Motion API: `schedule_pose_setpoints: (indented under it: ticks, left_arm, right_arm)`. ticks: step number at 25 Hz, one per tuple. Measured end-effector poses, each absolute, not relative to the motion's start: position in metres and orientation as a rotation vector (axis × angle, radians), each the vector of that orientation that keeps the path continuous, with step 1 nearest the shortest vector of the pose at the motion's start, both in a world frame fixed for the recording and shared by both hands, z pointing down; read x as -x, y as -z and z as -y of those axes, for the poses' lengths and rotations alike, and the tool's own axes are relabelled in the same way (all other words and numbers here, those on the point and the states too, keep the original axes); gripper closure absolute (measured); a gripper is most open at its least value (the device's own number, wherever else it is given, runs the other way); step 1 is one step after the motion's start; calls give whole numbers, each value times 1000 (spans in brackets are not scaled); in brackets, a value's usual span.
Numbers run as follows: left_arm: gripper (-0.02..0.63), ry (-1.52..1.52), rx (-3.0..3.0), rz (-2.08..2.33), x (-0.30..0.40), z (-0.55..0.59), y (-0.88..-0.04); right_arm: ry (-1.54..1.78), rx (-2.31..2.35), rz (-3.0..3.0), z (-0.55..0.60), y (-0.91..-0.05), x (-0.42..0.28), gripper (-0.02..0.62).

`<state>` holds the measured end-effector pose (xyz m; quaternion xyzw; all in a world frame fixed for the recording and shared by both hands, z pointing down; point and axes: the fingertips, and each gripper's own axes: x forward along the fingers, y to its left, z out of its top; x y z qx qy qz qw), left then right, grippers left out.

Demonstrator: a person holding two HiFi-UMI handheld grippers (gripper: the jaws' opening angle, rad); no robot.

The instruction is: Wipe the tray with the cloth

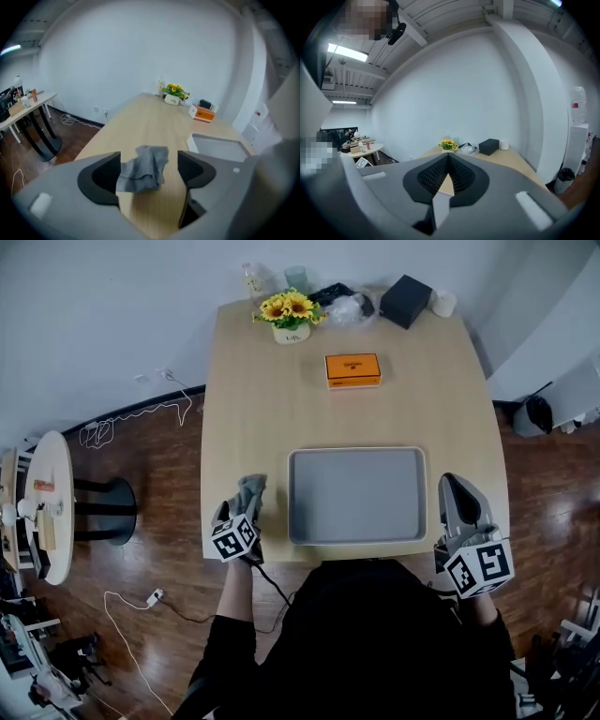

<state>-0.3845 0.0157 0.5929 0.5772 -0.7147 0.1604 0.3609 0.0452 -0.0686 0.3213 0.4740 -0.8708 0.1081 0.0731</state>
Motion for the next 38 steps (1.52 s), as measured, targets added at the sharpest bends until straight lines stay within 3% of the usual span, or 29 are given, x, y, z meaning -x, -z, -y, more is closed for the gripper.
schedule_pose_setpoints:
  ticks: [3,5,9,12,20,38]
  left_arm:
    - [266,-310,-1723,1792,343,-3,-517]
    - [396,-241,-1980,1689,292,9,-453]
    - [408,-171,-2446,1589,195,23,-339]
    - [416,-118,-2600,1532,146,21,-299]
    - [419,-14,-2613,1414,96,16,-291]
    - [436,-76,-2604,1461,95,3,-298]
  right_arm:
    - [-342,-1399,2638,71,-323,-40,595]
    - [-333,-1373,2661,72,-322,-34,595]
    - [-267,-1331,2737,67,-308,-20,595]
    - [-236,-1335,2809,63,-287,-17,595]
    - [-157,-1313,2863,48,-268,-15,595]
    - [-109,-1294,2873,33,-262,-16,595]
